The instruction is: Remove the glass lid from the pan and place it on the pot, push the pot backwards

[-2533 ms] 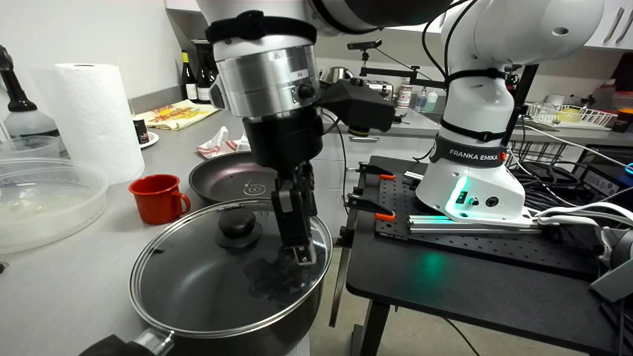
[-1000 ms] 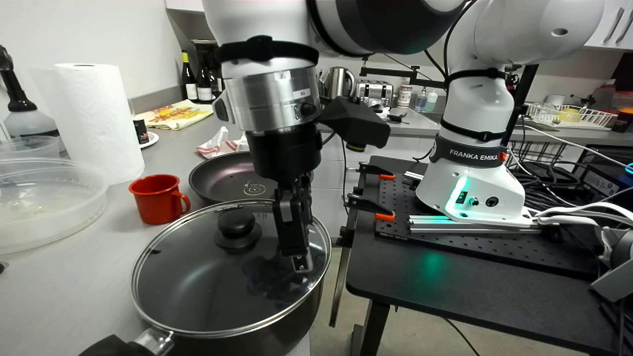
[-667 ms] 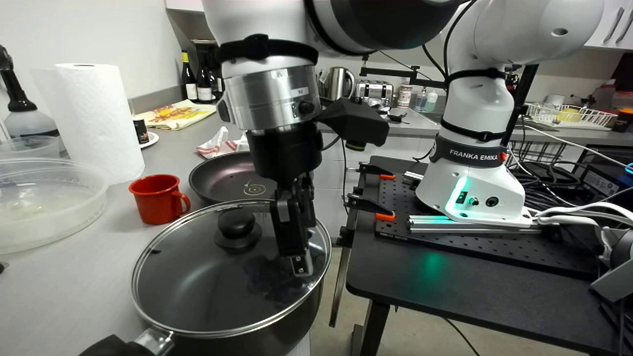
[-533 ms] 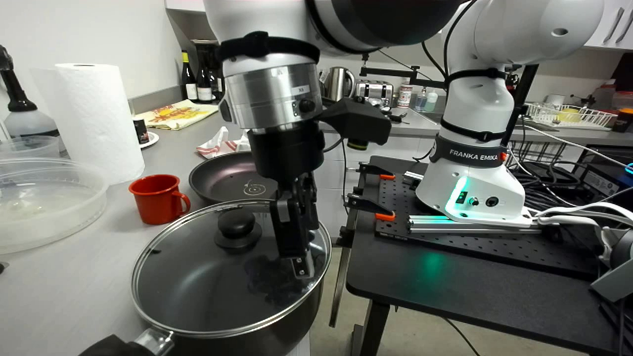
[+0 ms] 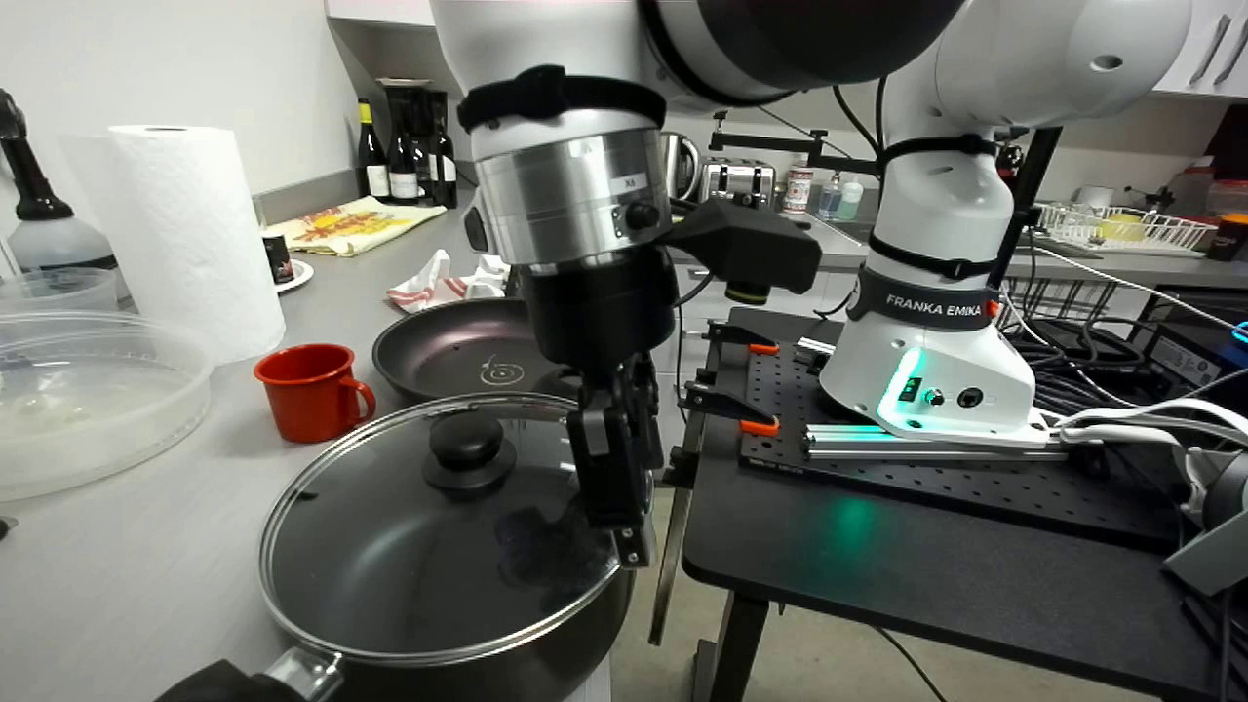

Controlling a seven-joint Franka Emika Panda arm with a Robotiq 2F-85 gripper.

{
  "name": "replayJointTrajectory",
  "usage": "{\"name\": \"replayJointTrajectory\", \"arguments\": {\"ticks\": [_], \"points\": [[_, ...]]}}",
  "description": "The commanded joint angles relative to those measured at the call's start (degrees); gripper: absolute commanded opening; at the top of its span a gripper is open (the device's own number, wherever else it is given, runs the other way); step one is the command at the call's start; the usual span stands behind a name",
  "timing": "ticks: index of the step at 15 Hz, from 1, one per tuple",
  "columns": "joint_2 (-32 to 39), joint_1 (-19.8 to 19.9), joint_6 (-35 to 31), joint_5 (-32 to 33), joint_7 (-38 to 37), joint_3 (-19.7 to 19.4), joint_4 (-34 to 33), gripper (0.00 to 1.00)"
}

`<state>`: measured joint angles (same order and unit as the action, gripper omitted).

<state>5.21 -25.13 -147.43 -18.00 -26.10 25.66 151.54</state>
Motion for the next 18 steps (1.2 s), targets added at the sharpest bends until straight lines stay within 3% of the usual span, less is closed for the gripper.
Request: {"name": "replayJointTrajectory", "arguments": {"ticks": [1, 18], "points": [[-0.9, -1.2, 0.8, -2.3, -1.7, 1.0, 0.6, 1.00], [2.8, 0.1, 1.6, -7.4, -0.9, 0.2, -1.7, 1.00]]}}
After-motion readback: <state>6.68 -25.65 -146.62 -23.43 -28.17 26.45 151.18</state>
